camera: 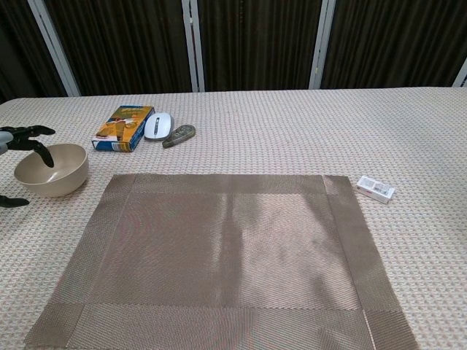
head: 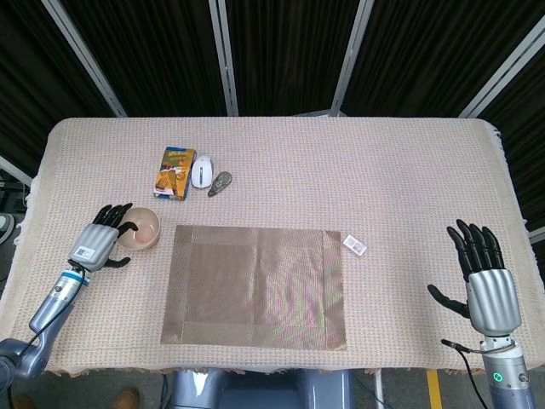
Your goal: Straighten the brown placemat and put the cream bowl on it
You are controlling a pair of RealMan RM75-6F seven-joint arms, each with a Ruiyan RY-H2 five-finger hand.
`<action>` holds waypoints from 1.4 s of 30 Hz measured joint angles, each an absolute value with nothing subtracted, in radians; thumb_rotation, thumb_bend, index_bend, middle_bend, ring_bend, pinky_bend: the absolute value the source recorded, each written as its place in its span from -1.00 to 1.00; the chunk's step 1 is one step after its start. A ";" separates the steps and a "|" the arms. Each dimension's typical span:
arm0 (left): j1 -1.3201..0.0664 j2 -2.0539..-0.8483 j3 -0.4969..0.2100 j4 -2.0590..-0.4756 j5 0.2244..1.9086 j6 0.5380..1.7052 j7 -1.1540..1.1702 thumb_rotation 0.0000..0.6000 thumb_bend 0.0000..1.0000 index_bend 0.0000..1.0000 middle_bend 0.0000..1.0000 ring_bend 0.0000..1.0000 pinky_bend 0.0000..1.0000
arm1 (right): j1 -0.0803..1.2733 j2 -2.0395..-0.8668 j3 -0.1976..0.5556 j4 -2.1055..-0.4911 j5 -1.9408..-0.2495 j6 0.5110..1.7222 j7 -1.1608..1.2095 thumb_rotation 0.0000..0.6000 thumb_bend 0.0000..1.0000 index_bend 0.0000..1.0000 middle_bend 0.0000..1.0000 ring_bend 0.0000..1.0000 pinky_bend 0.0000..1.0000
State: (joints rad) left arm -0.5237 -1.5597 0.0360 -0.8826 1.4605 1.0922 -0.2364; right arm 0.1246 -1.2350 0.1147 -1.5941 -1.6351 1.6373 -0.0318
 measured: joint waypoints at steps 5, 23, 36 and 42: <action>-0.532 -1.605 0.028 -0.822 1.469 1.075 -0.236 1.00 -0.42 -0.15 -1.00 -1.00 -1.00 | 0.124 -1.233 0.117 -1.594 -1.631 1.637 -0.028 1.00 -1.00 -1.00 -1.00 -1.00 -1.00; -0.534 -1.567 0.020 -0.900 1.531 1.140 -0.252 1.00 -0.18 0.36 -1.00 -1.00 -1.00 | 0.125 -1.228 0.118 -1.599 -1.629 1.634 -0.014 1.00 -1.00 -1.00 -1.00 -1.00 -1.00; -0.667 -1.476 -0.001 -1.380 1.591 1.030 -0.042 1.00 -0.19 0.33 -1.00 -1.00 -1.00 | 0.122 -1.222 0.126 -1.601 -1.615 1.638 -0.006 1.00 -1.00 -1.00 -1.00 -1.00 -1.00; -0.720 -1.509 0.003 -1.491 1.564 0.908 0.113 1.00 -0.18 0.32 -1.00 -1.00 -1.00 | 0.119 -1.218 0.130 -1.598 -1.605 1.638 -0.001 1.00 -1.00 -1.00 -1.00 -1.00 -1.00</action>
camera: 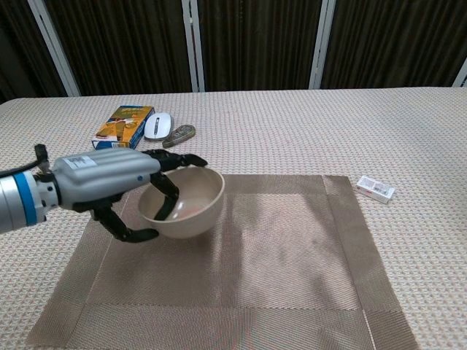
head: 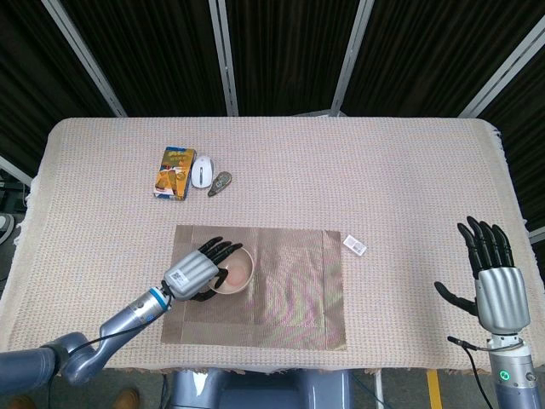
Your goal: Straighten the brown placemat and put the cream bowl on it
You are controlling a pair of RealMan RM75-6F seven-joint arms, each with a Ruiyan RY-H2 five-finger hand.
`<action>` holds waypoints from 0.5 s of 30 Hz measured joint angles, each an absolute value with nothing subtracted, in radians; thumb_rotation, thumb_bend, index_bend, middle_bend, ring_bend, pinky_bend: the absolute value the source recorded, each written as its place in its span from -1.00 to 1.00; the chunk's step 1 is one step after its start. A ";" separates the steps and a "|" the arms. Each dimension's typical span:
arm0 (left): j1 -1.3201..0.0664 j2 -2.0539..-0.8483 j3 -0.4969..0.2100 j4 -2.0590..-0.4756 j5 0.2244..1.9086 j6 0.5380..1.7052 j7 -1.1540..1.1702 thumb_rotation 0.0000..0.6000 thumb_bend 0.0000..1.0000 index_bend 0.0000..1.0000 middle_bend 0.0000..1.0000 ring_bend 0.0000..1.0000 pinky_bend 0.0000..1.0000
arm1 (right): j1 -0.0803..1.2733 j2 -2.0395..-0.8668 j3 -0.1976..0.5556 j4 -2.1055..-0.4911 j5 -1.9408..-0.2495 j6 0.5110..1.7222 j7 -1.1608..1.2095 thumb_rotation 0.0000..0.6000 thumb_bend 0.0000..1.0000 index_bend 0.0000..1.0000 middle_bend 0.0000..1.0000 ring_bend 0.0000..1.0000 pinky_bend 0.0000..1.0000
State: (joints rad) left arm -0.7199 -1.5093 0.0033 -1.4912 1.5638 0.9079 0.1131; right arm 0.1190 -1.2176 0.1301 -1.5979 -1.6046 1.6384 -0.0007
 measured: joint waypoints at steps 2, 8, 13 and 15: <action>-0.730 -1.537 0.002 -1.495 1.542 0.885 0.148 1.00 -0.19 0.32 -1.00 -1.00 -1.00 | 0.118 -1.217 0.131 -1.598 -1.603 1.639 0.001 1.00 -1.00 -1.00 -1.00 -1.00 -1.00; -0.747 -1.585 -0.009 -1.471 1.503 0.861 0.205 1.00 -0.19 0.32 -1.00 -1.00 -1.00 | 0.117 -1.212 0.136 -1.597 -1.595 1.639 0.014 1.00 -1.00 -1.00 -1.00 -1.00 -1.00; -0.750 -1.598 -0.010 -1.451 1.502 0.866 0.235 1.00 -0.21 0.28 -1.00 -1.00 -1.00 | 0.117 -1.208 0.140 -1.597 -1.591 1.641 0.023 1.00 -1.00 -1.00 -1.00 -1.00 -1.00; -0.751 -1.605 -0.009 -1.447 1.498 0.866 0.244 1.00 -0.31 0.02 -1.00 -1.00 -1.00 | 0.116 -1.207 0.140 -1.597 -1.592 1.641 0.024 1.00 -1.00 -1.00 -1.00 -1.00 -1.00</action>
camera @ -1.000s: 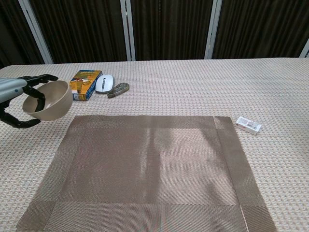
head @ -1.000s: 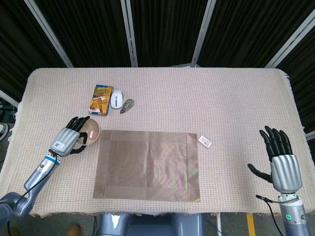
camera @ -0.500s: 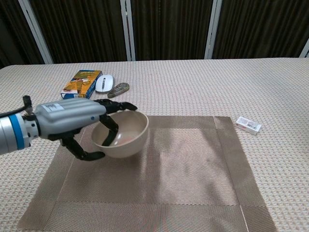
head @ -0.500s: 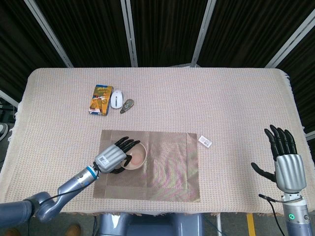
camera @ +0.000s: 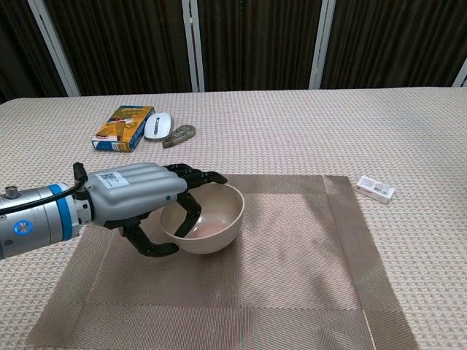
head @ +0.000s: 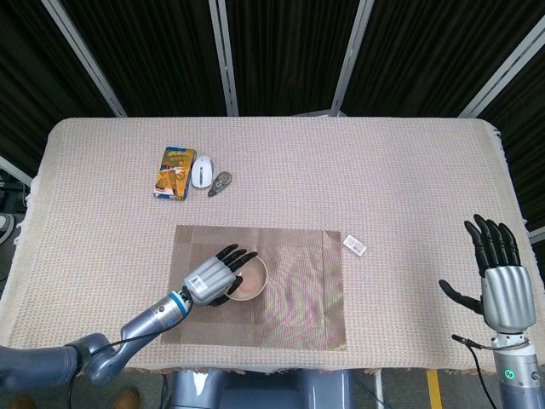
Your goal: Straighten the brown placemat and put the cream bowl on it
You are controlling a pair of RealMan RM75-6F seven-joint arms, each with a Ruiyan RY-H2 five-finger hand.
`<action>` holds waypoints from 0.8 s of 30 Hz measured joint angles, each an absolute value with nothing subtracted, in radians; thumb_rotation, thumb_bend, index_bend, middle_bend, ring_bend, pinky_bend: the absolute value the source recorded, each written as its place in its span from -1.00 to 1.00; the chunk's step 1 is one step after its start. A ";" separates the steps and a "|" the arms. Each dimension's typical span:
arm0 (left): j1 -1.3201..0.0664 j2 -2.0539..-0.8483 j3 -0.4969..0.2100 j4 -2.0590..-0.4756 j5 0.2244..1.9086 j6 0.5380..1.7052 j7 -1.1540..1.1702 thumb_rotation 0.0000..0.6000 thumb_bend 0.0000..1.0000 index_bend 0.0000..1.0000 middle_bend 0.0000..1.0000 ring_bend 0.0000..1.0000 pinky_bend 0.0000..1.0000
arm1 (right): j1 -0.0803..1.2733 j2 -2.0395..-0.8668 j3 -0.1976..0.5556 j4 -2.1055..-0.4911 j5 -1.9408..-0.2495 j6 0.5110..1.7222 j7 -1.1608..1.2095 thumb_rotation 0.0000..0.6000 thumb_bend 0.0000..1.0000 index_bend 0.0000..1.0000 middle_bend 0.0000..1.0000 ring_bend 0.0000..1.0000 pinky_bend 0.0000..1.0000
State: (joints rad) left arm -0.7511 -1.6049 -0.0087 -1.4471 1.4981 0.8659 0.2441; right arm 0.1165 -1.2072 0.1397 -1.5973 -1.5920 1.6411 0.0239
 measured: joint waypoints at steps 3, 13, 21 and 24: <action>-0.750 -1.607 -0.008 -1.447 1.498 0.874 0.253 1.00 -0.67 -0.73 -1.00 -1.00 -1.00 | 0.115 -1.206 0.139 -1.599 -1.593 1.642 0.025 1.00 -1.00 -1.00 -1.00 -1.00 -1.00; -0.691 -1.530 -0.021 -1.520 1.515 1.027 0.247 1.00 -0.94 -1.00 -1.00 -1.00 -1.00 | 0.103 -1.196 0.131 -1.626 -1.606 1.659 0.020 1.00 -1.00 -1.00 -1.00 -1.00 -1.00; -0.514 -1.370 -0.032 -1.652 1.457 1.293 0.268 1.00 -1.00 -1.00 -1.00 -1.00 -1.00 | 0.095 -1.157 0.114 -1.669 -1.584 1.617 -0.016 1.00 -1.00 -1.00 -1.00 -1.00 -1.00; -0.417 -1.305 -0.019 -1.691 1.448 1.414 0.267 1.00 -1.00 -1.00 -1.00 -1.00 -1.00 | 0.097 -1.139 0.109 -1.680 -1.576 1.595 -0.043 1.00 -1.00 -1.00 -1.00 -1.00 -1.00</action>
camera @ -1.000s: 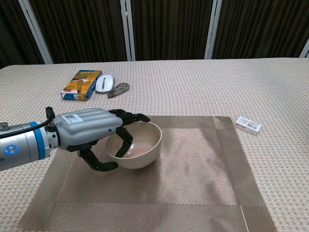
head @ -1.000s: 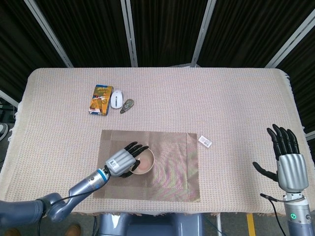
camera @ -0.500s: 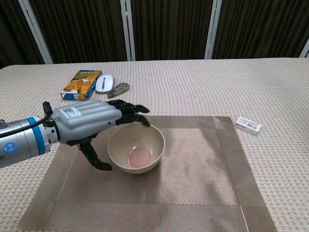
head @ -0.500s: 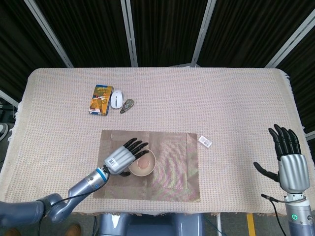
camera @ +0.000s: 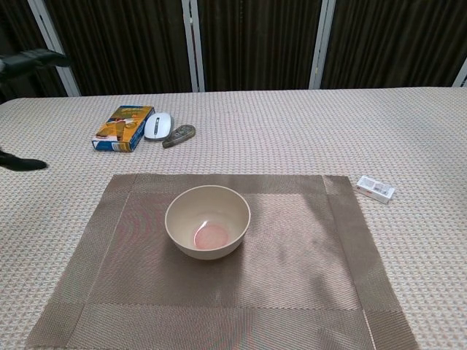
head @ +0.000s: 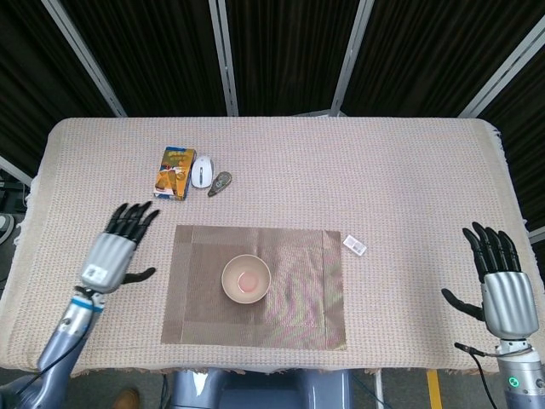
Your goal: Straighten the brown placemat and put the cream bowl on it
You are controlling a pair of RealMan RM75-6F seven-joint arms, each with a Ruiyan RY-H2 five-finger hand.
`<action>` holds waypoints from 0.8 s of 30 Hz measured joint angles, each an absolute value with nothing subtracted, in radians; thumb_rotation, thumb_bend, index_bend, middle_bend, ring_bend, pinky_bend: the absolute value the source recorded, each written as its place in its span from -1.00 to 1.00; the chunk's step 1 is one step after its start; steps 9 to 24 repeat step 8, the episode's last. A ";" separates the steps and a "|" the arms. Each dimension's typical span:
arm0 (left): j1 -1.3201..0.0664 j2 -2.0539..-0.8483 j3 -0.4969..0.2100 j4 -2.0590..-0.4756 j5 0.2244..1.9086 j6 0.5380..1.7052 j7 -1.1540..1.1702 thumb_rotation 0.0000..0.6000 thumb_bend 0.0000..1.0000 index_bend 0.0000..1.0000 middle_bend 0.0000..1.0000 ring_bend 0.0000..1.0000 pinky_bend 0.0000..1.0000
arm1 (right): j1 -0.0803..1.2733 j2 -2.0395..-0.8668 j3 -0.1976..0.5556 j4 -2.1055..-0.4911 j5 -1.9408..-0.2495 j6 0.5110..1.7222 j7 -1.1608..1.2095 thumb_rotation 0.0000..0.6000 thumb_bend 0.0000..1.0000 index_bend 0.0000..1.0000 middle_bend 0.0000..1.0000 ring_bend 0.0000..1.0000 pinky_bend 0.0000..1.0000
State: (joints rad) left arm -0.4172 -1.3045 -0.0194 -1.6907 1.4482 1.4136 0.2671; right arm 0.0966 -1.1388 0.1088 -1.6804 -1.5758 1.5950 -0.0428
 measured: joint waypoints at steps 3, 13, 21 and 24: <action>-0.318 -1.248 0.004 -1.715 1.442 1.518 0.264 1.00 -1.00 -1.00 -1.00 -1.00 -1.00 | 0.096 -1.140 0.113 -1.675 -1.574 1.603 -0.080 1.00 -1.00 -1.00 -1.00 -1.00 -1.00; -0.218 -1.200 0.032 -1.712 1.446 1.605 0.225 1.00 -1.00 -1.00 -1.00 -1.00 -1.00 | 0.093 -1.153 0.121 -1.666 -1.571 1.619 -0.136 1.00 -1.00 -1.00 -1.00 -1.00 -1.00; -0.218 -1.200 0.032 -1.712 1.446 1.605 0.225 1.00 -1.00 -1.00 -1.00 -1.00 -1.00 | 0.093 -1.153 0.121 -1.666 -1.571 1.619 -0.136 1.00 -1.00 -1.00 -1.00 -1.00 -1.00; -0.218 -1.200 0.032 -1.712 1.446 1.605 0.225 1.00 -1.00 -1.00 -1.00 -1.00 -1.00 | 0.093 -1.153 0.121 -1.666 -1.571 1.619 -0.136 1.00 -1.00 -1.00 -1.00 -1.00 -1.00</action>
